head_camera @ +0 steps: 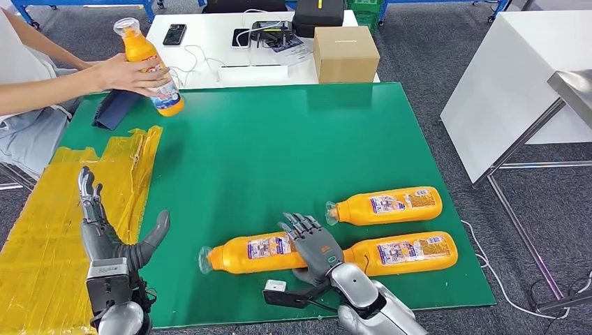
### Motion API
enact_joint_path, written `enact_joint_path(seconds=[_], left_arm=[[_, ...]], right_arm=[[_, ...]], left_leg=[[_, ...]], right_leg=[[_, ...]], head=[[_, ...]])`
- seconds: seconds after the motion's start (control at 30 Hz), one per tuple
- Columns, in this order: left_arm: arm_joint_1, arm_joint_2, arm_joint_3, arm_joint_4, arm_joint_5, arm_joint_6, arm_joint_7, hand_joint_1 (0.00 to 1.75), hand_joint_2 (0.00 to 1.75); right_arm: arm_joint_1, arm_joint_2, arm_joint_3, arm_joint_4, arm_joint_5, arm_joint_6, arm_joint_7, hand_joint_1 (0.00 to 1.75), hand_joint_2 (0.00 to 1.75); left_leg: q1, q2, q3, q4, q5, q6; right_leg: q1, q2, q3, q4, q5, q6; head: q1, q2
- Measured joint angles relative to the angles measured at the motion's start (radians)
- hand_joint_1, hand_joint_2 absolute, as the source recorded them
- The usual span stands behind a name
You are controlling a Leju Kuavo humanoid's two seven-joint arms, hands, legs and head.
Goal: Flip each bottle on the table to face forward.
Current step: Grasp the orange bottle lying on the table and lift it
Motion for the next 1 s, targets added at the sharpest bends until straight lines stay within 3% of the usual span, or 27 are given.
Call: enact_joint_path(seconds=[0.73, 1.0], left_arm=[[-0.004, -0.006, 0.001, 0.012, 0.015, -0.003, -0.002, 0.00, 1.75], [-0.005, -0.007, 0.002, 0.017, 0.022, -0.014, 0.002, 0.00, 1.75]], right_arm=[[-0.053, 0.029, 0.003, 0.091, 0.012, 0.008, -0.002, 1.48, 1.75], [-0.057, 0.030, 0.004, 0.096, 0.013, 0.011, 0.003, 1.75, 1.75]], left_leg=[[0.000, 0.000, 0.008, 0.000, -0.002, -0.001], [0.000, 0.000, 0.009, 0.000, -0.002, -0.001]], right_leg=[[0.000, 0.000, -0.001, -0.001, -0.001, 0.000], [0.000, 0.000, -0.001, -0.001, -0.001, 0.000]], head=[[0.000, 0.000], [0.000, 0.000]])
